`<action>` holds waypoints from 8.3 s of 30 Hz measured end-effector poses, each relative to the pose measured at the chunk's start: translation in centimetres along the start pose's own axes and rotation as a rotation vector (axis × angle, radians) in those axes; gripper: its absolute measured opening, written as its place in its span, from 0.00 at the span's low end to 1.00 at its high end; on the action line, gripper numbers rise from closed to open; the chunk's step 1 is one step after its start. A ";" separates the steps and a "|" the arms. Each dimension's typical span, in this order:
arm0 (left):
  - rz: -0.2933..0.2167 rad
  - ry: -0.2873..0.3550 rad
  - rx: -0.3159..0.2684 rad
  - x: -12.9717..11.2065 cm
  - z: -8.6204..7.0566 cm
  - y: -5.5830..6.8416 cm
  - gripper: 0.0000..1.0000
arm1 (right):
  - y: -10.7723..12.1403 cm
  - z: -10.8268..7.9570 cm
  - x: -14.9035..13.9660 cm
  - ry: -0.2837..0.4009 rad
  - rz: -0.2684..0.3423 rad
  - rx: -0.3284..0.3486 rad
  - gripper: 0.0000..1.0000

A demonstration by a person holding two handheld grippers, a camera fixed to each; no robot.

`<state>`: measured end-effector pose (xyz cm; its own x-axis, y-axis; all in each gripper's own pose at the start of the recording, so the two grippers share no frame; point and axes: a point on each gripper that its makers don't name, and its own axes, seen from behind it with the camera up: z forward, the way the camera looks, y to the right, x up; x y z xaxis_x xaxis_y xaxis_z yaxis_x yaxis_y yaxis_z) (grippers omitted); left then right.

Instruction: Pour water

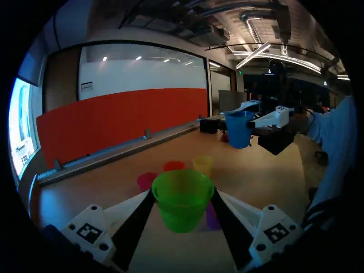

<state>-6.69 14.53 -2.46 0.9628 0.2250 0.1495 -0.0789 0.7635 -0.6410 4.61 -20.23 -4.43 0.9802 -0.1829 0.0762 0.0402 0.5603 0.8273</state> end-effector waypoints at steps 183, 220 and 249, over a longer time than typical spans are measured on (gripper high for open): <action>-0.039 -0.016 0.330 -6.0 -5.5 -4.8 0.99 | 1.4 -4.5 -12.3 -0.064 0.086 -0.291 1.00; -0.025 0.250 0.660 0.6 -9.1 -8.6 0.99 | 10.5 -12.9 -5.2 0.281 0.104 -0.955 1.00; -0.040 0.260 0.771 -2.1 -7.9 -9.9 0.99 | 10.7 -13.9 -8.4 0.224 0.144 -1.030 1.00</action>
<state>-5.88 1.66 -2.37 0.9904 0.1138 -0.0788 -0.1081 0.9914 0.0738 -0.50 -1.53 -3.95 0.9979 0.0339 -0.0551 -0.0372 0.9975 -0.0598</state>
